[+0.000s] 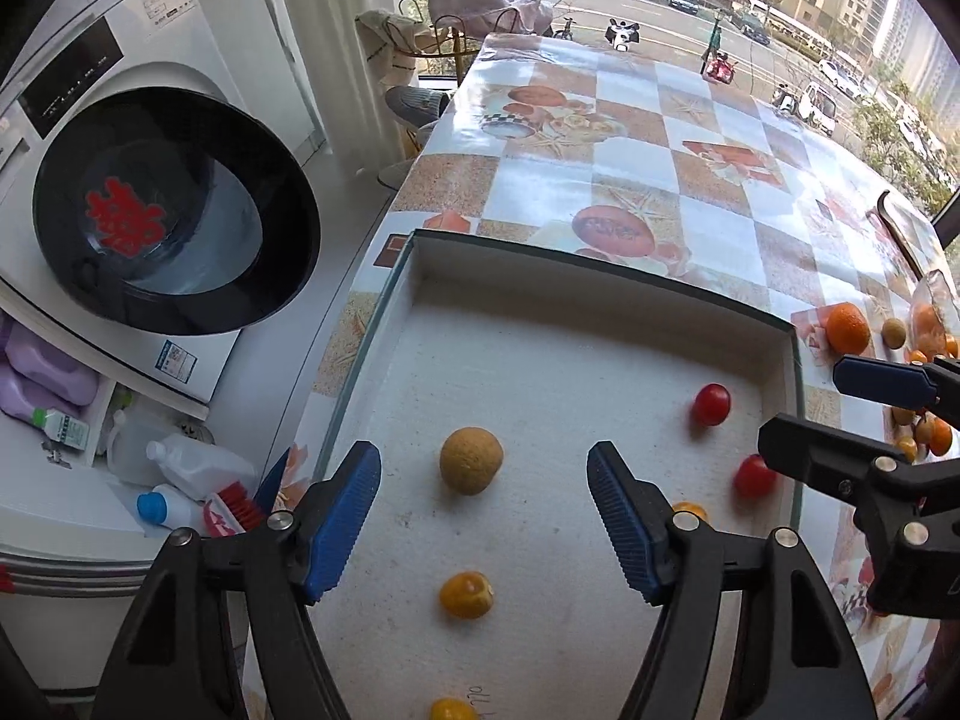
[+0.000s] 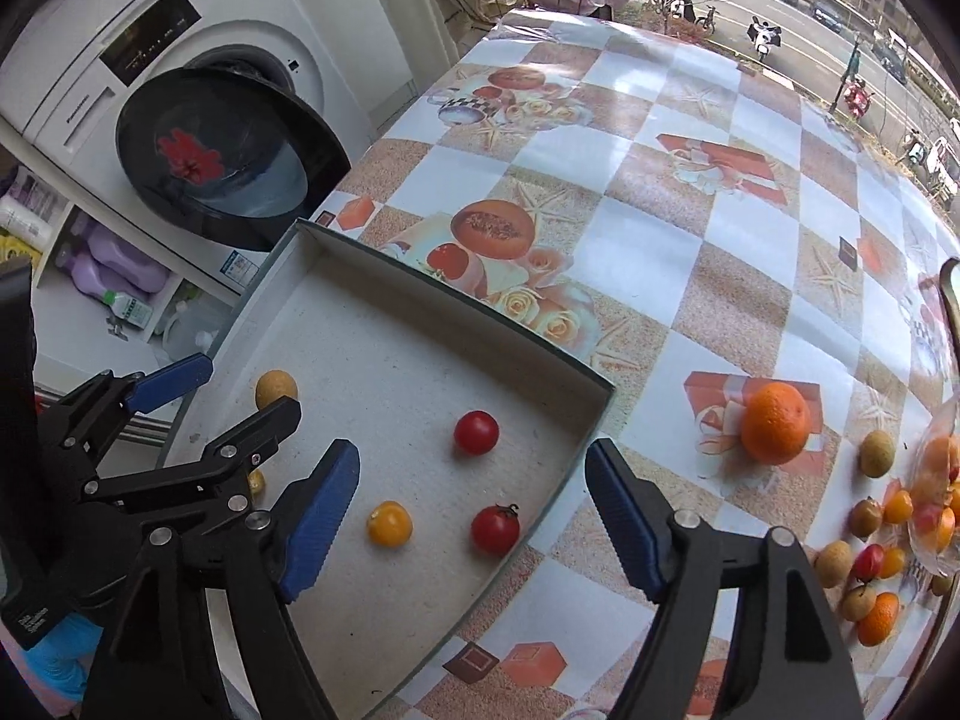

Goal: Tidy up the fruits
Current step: 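Carry both fruits into the white tray and open both tools, then grasp a red cherry tomato with left tool while right tool grasps another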

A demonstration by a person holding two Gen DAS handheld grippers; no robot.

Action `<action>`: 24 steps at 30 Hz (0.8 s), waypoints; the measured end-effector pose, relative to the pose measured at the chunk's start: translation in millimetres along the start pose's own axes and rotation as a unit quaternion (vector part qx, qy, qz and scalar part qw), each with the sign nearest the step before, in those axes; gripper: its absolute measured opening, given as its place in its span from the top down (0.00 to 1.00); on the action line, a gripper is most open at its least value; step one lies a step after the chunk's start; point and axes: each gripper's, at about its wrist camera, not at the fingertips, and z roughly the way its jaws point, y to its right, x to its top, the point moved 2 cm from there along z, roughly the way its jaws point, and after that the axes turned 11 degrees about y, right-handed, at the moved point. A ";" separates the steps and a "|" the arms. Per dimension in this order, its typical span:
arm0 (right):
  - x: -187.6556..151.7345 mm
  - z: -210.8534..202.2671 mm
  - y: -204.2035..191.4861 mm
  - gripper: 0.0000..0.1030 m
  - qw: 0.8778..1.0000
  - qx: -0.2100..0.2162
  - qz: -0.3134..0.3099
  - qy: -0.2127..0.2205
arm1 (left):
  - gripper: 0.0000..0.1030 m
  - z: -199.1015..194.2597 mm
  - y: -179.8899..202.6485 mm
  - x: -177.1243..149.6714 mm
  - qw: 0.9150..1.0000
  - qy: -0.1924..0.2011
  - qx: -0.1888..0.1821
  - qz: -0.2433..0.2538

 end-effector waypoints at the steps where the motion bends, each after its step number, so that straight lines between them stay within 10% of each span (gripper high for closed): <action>1: -3.3 -5.7 5.2 0.21 1.000 -0.003 0.008 0.003 | 0.30 -4.0 6.3 -0.8 1.000 0.001 -0.005 0.005; 24: -175.0 -120.5 199.4 0.21 0.965 -0.139 0.217 -0.035 | 0.30 -52.8 198.0 -71.0 0.980 -0.027 -0.126 0.152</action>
